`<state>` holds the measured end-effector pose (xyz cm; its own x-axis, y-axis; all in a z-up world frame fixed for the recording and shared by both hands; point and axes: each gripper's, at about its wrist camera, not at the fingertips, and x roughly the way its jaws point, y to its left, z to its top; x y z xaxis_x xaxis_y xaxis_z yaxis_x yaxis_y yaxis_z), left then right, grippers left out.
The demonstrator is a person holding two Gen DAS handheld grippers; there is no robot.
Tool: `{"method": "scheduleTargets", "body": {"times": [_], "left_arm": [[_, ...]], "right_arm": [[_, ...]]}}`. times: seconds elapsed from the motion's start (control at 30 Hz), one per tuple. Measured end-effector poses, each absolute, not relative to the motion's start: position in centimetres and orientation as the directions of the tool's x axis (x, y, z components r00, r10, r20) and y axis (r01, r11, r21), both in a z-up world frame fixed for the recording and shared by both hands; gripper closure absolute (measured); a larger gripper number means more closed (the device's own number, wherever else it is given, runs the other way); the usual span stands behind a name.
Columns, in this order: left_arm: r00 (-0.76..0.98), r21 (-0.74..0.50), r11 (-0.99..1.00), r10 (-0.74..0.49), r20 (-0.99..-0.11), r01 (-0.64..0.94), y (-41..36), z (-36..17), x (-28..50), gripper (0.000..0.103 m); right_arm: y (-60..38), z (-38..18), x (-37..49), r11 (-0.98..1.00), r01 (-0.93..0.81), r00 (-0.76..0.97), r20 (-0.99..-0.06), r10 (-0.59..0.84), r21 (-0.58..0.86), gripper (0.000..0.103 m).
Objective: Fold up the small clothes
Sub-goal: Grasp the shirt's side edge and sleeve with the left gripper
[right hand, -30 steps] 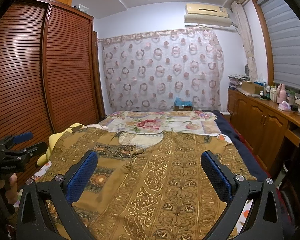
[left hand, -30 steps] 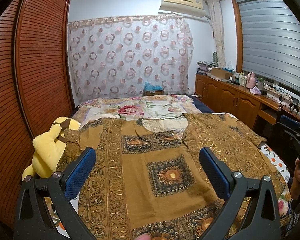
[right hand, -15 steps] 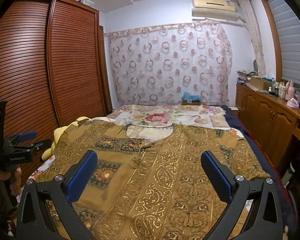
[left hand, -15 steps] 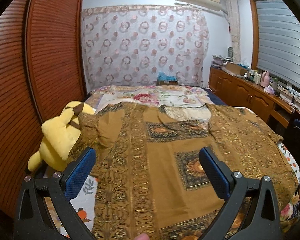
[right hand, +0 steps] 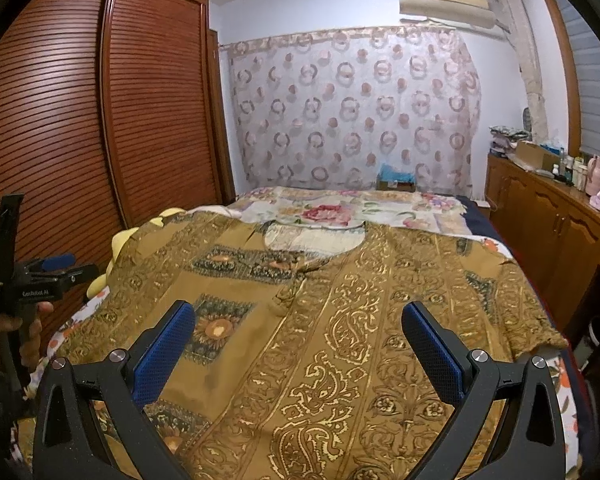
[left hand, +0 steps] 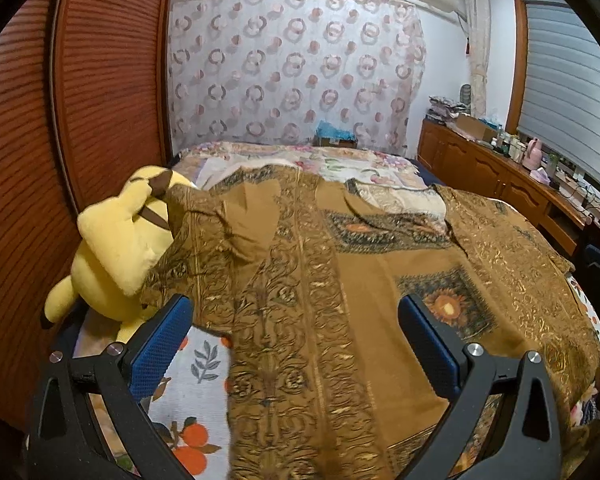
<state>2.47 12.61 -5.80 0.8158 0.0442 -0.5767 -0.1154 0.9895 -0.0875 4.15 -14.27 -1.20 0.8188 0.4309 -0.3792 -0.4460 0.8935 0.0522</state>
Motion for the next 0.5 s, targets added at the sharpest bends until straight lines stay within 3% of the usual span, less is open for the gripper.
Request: {"method": "scheduleTargets", "body": {"times": [0.5], "left_arm": [[0.714,-0.109,0.978,0.051,-0.698,-0.176,20.9,-9.0,6.2,0.003]], "right_arm": [[-11.8,-1.9,7.2,0.853,-0.521,0.737,-0.498,0.457,0.011,0.0]]}}
